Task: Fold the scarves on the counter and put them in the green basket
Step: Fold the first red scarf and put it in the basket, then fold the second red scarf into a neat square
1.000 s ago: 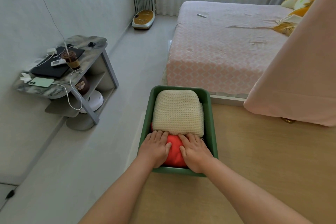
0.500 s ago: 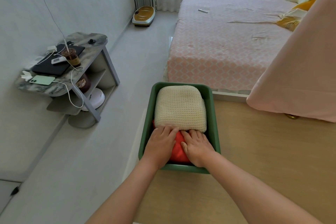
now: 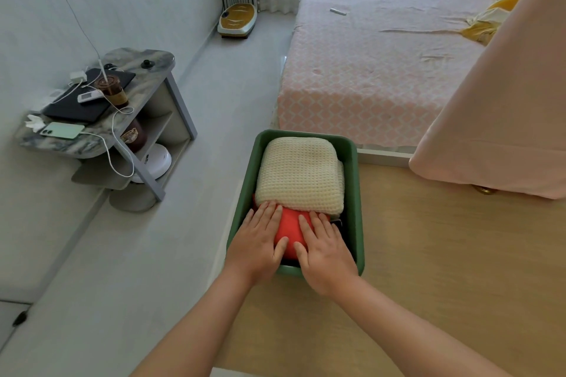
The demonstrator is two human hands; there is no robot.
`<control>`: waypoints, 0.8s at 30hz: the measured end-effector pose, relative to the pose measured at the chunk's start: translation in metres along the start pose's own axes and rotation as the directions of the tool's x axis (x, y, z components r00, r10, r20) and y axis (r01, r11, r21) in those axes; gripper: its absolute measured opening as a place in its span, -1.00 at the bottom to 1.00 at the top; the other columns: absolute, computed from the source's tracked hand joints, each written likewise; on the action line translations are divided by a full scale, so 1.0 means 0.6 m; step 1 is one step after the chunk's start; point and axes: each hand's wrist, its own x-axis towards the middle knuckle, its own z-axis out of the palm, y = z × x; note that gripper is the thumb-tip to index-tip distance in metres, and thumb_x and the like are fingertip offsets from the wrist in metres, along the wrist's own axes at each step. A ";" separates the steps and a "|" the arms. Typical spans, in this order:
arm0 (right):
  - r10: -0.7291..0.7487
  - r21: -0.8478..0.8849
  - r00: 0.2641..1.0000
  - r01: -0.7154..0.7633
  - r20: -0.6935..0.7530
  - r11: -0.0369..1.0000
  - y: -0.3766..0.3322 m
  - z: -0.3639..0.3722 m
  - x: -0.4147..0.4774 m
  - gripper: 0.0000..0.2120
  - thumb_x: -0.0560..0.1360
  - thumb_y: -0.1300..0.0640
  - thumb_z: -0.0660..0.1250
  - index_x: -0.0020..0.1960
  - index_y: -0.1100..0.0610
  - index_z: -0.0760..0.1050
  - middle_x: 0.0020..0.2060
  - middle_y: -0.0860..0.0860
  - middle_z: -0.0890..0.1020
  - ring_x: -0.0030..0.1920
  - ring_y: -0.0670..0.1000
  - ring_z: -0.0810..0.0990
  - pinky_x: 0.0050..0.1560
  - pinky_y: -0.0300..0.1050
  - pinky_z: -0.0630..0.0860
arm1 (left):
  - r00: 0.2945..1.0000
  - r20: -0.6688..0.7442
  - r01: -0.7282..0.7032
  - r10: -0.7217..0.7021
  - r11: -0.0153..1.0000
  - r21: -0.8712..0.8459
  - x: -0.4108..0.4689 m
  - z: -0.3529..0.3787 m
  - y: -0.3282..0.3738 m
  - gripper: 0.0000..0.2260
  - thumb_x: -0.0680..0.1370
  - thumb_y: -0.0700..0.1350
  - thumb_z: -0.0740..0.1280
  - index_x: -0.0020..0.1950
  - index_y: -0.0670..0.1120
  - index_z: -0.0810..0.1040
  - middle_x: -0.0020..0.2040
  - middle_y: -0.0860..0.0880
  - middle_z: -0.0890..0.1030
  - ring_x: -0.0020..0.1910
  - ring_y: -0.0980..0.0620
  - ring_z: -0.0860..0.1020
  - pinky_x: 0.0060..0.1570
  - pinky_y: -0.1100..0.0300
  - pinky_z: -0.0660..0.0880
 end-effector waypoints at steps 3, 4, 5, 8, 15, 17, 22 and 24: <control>0.031 -0.002 0.999 -0.031 0.019 1.000 -0.005 -0.010 0.029 -0.36 0.62 -0.24 -0.22 0.62 -0.01 -0.22 0.61 0.01 -0.16 0.59 -0.01 -0.24 0.57 0.02 -0.26 | 1.000 0.024 0.005 -0.005 1.000 0.023 0.032 -0.008 -0.014 -0.33 0.56 0.22 -0.16 0.62 -0.06 -0.06 0.62 0.01 -0.02 0.58 0.10 -0.11 0.55 0.07 -0.15; 0.029 -0.007 0.999 -0.029 0.019 1.000 -0.004 -0.012 0.040 -0.38 0.64 -0.22 -0.18 0.62 -0.01 -0.22 0.61 0.02 -0.15 0.59 -0.01 -0.24 0.57 0.02 -0.26 | 0.999 0.034 0.018 -0.019 0.999 0.028 0.041 -0.010 -0.017 -0.31 0.54 0.22 -0.18 0.62 -0.06 -0.09 0.62 0.01 -0.05 0.58 0.10 -0.13 0.55 0.07 -0.17; 0.022 -0.014 1.000 -0.022 0.015 1.000 -0.003 -0.016 0.050 -0.39 0.65 -0.21 -0.17 0.62 -0.01 -0.21 0.61 0.01 -0.14 0.59 -0.01 -0.23 0.57 0.02 -0.25 | 0.999 0.038 0.035 -0.036 0.999 0.026 0.049 -0.012 -0.019 -0.30 0.53 0.23 -0.20 0.62 -0.06 -0.11 0.62 0.01 -0.07 0.58 0.10 -0.15 0.55 0.06 -0.19; -0.003 -0.019 1.000 0.003 0.009 1.000 0.002 -0.026 0.072 -0.39 0.65 -0.20 -0.13 0.63 -0.02 -0.15 0.62 0.01 -0.08 0.60 0.00 -0.17 0.58 0.05 -0.21 | 0.996 0.027 0.085 -0.084 0.996 -0.006 0.063 -0.012 -0.022 -0.28 0.51 0.25 -0.20 0.62 -0.05 -0.12 0.62 0.02 -0.08 0.58 0.09 -0.15 0.55 0.06 -0.17; -0.021 -0.078 0.999 0.018 -0.040 0.997 0.001 -0.024 0.074 -0.36 0.62 -0.24 -0.14 0.63 0.00 -0.07 0.61 0.06 0.02 0.60 0.06 -0.07 0.57 0.12 -0.17 | 0.994 0.005 0.110 -0.110 0.994 -0.011 0.060 -0.007 -0.018 -0.27 0.51 0.27 -0.16 0.62 -0.04 -0.08 0.62 0.01 -0.04 0.59 0.04 -0.12 0.55 0.04 -0.14; -0.018 -0.066 1.000 0.017 -0.014 0.998 0.000 -0.029 0.070 -0.35 0.62 -0.26 -0.12 0.63 -0.01 -0.09 0.61 0.05 0.00 0.60 0.05 -0.10 0.57 0.11 -0.19 | 0.993 0.036 0.116 -0.116 0.993 0.003 0.059 -0.015 -0.013 -0.24 0.47 0.30 -0.21 0.62 -0.03 -0.11 0.62 0.01 -0.07 0.58 0.03 -0.15 0.54 0.03 -0.20; -0.016 0.077 0.994 0.025 -0.107 0.997 0.017 -0.073 0.043 -0.39 0.61 -0.26 -0.04 0.59 -0.04 0.10 0.57 0.00 0.15 0.57 0.06 0.08 0.55 0.08 0.03 | 0.997 -0.022 0.077 -0.076 0.997 0.025 0.069 -0.060 0.017 -0.28 0.49 0.31 -0.12 0.60 0.01 0.04 0.60 -0.02 0.07 0.58 -0.03 -0.04 0.54 -0.06 -0.09; 0.017 0.154 0.986 0.009 -0.165 0.988 0.033 -0.107 0.026 -0.45 0.62 -0.21 0.04 0.55 -0.02 0.20 0.52 -0.01 0.26 0.49 0.06 0.25 0.48 0.06 0.19 | 0.995 -0.087 0.045 -0.049 0.998 -0.051 0.079 -0.082 0.048 -0.38 0.53 0.27 0.02 0.55 0.04 0.17 0.54 0.01 0.21 0.53 -0.01 0.11 0.51 -0.08 0.08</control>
